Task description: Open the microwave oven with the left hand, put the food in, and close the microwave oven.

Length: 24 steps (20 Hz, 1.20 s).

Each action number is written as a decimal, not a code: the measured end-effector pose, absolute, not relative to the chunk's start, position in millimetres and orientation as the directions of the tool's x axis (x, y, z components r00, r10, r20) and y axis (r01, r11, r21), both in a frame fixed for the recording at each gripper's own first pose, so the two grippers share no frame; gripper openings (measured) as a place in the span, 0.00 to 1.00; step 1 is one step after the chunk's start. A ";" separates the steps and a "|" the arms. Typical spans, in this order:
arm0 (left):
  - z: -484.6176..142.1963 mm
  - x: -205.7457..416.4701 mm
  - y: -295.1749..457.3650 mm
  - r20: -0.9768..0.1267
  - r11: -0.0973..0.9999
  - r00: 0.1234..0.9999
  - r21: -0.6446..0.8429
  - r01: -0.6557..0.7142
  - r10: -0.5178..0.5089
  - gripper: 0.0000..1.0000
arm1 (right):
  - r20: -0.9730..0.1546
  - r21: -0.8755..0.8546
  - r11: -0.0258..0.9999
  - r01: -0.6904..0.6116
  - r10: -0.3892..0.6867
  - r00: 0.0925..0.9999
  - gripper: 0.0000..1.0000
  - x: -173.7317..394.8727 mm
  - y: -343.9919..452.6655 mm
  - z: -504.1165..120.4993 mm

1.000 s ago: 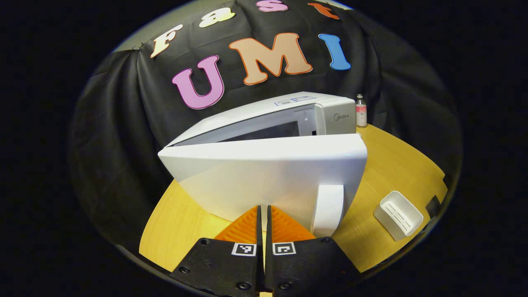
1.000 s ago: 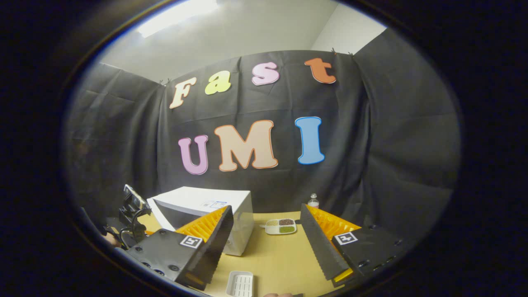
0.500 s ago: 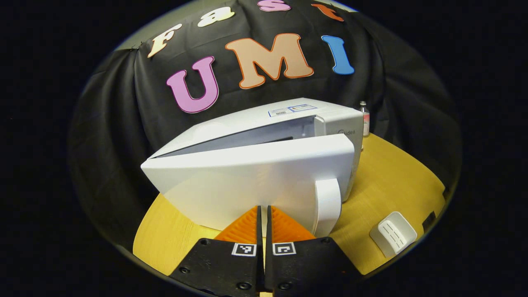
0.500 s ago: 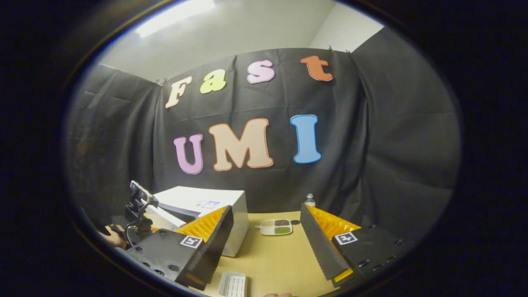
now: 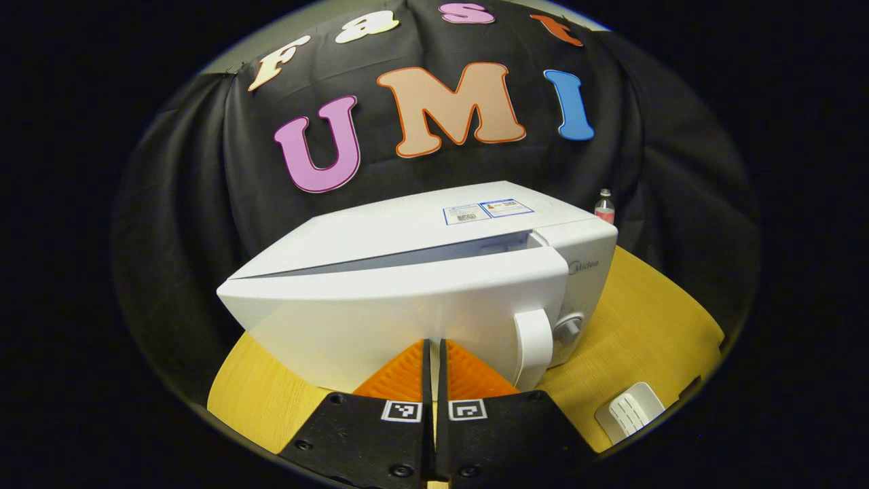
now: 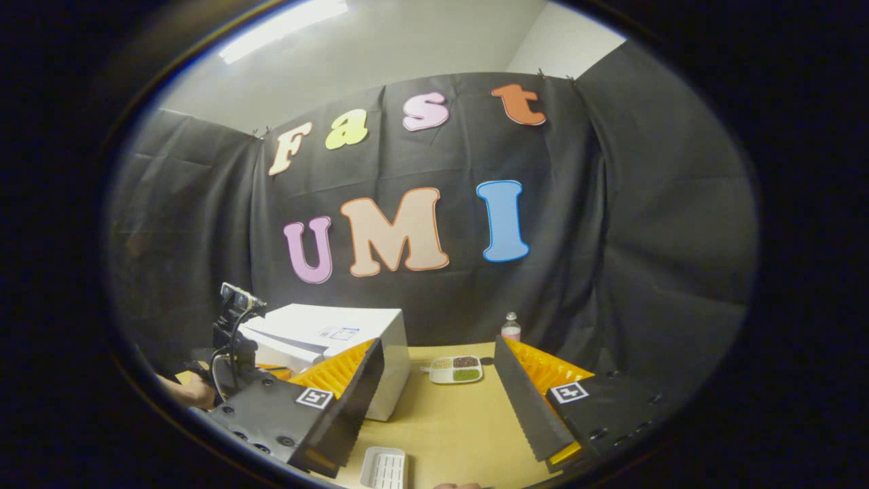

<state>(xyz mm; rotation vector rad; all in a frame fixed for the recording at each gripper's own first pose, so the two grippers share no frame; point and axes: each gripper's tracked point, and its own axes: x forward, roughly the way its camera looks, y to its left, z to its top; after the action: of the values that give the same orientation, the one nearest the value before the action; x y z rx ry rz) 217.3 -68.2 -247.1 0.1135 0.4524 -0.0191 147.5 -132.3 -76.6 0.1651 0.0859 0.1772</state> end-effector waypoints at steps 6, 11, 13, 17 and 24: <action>-242.7 227.6 -66.9 -0.423 0.997 0.906 0.073 0.036 -0.001 0.00 | -0.073 0.167 0.972 -0.165 0.179 0.981 0.91 153.1 -132.0 -77.2; -244.1 228.3 -66.7 -0.426 0.997 0.905 0.069 0.028 0.004 0.00 | -0.079 0.178 0.969 -0.172 0.189 0.979 0.99 160.2 -126.5 -80.2; -244.8 228.4 -66.5 -0.424 0.997 0.906 0.072 0.028 0.005 0.00 | -0.086 0.173 0.968 -0.182 0.199 0.976 0.99 161.7 -122.4 -83.2; -247.5 241.0 -72.1 -0.420 0.996 0.907 0.067 0.051 -0.018 0.00 | -0.093 0.153 0.971 -0.183 0.199 0.976 0.91 163.2 -123.6 -85.4; -256.8 236.0 -80.3 -0.430 0.989 0.903 0.131 0.071 -0.008 0.00 | -0.088 0.169 0.973 -0.160 0.176 0.980 0.99 162.0 -136.9 -81.2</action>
<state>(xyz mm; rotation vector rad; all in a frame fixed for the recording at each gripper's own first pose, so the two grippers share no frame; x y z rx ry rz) 236.0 -80.3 -256.8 0.1455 0.4428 -0.0409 162.0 -136.9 -81.2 0.1618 0.1028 0.1700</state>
